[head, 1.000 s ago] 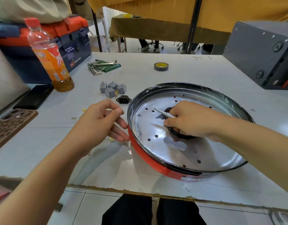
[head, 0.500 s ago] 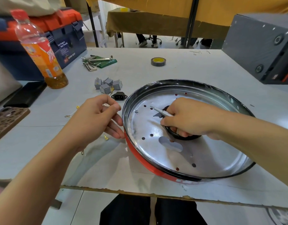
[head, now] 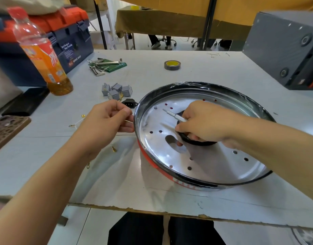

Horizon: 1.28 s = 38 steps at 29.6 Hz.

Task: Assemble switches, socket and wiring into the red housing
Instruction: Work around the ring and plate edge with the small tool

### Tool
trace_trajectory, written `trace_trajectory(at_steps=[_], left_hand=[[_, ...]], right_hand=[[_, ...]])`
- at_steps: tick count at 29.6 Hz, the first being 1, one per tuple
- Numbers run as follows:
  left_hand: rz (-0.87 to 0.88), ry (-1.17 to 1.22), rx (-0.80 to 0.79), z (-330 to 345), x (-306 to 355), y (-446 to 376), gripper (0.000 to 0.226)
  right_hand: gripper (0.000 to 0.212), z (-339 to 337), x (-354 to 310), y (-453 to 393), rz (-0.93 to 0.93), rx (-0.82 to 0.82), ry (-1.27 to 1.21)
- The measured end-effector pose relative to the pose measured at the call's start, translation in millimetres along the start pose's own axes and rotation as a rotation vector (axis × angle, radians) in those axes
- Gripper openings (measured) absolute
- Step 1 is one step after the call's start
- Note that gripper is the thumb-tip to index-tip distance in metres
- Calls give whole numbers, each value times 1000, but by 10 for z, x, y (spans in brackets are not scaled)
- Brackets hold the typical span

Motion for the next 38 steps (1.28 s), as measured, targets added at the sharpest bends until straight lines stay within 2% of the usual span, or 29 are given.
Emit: trace_trajectory(at_steps=[8, 14, 22, 28, 38], left_hand=[[-50, 42, -34, 95, -32, 29, 19], [-117, 27, -61, 189, -65, 83, 17], [-95, 16, 3, 268, -109, 89, 12], [-79, 21, -2, 255, -122, 67, 12], [-91, 95, -51, 285, -130, 73, 14]], right_hand=[[24, -45, 24, 3, -50, -59, 36], [29, -41, 16, 9, -65, -57, 41], [25, 11, 30, 15, -56, -59, -26], [35, 26, 52, -22, -40, -66, -44], [21, 10, 41, -16, -70, -57, -34]])
Point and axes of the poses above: each hand's wrist, its own y-axis away from the middle knuckle, its own z-axis out of the palm, x = y × z, the point moved 3 cm from there along -y, towards the middle knuckle, and after that the axes turned 14 degrees about x, right-handed, at the moved point
